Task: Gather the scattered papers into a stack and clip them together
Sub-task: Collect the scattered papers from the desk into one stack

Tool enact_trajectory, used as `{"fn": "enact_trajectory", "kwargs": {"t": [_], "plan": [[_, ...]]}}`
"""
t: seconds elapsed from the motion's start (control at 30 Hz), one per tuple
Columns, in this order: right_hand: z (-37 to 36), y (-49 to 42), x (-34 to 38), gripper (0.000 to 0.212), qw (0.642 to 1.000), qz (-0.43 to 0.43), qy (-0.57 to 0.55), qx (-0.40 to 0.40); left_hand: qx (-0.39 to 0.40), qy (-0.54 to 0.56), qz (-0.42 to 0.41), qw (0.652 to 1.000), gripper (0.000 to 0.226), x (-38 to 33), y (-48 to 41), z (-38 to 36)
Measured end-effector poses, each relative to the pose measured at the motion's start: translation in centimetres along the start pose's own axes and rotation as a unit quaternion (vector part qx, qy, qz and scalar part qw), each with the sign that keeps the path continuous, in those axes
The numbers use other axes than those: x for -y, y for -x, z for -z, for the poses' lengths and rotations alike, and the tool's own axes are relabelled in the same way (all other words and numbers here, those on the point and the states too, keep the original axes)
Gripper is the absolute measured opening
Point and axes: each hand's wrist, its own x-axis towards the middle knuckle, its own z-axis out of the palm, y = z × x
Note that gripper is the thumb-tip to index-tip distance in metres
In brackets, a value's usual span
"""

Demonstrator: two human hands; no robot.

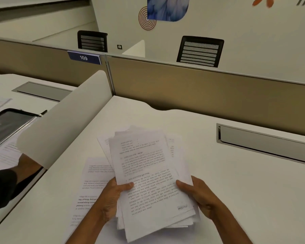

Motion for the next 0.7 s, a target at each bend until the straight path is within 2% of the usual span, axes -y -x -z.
{"fn": "enact_trajectory", "kwargs": {"t": [0.1,0.23,0.37,0.43,0.53,0.6,0.67,0.7], "plan": [[-1.0,0.3,0.9,0.047,1.0,0.018,0.019,-0.009,0.008,-0.019,-0.023,1.0,0.058,-0.9,0.2,-1.5],[-1.4,0.7,1.3,0.047,0.999,0.015,-0.003,-0.039,0.05,0.002,0.018,0.999,0.061,-1.6,0.3,-1.7],[-0.9,1.7,1.1,0.044,0.999,-0.003,-0.046,-0.005,0.034,-0.033,0.05,0.998,0.054,-1.3,0.7,-1.5],[-1.3,2.1,0.9,0.043,1.0,-0.013,-0.019,0.012,0.044,-0.021,0.067,0.997,0.054,-0.8,0.9,-1.4],[-2.0,2.7,0.8,0.043,0.998,-0.021,0.027,0.053,0.047,-0.013,0.099,0.994,0.044,-0.3,1.2,-1.9],[-2.0,3.0,0.9,0.04,0.997,-0.025,0.017,0.064,0.059,-0.004,0.109,0.992,0.041,-0.4,1.3,-2.2],[-2.0,3.4,0.9,0.036,1.0,-0.012,0.007,0.015,0.05,0.002,0.092,0.994,0.039,-0.9,1.0,-1.8],[-2.0,3.6,0.6,0.038,0.999,-0.002,0.026,-0.047,0.034,0.009,0.076,0.996,0.038,-1.2,0.7,-1.4]]}}
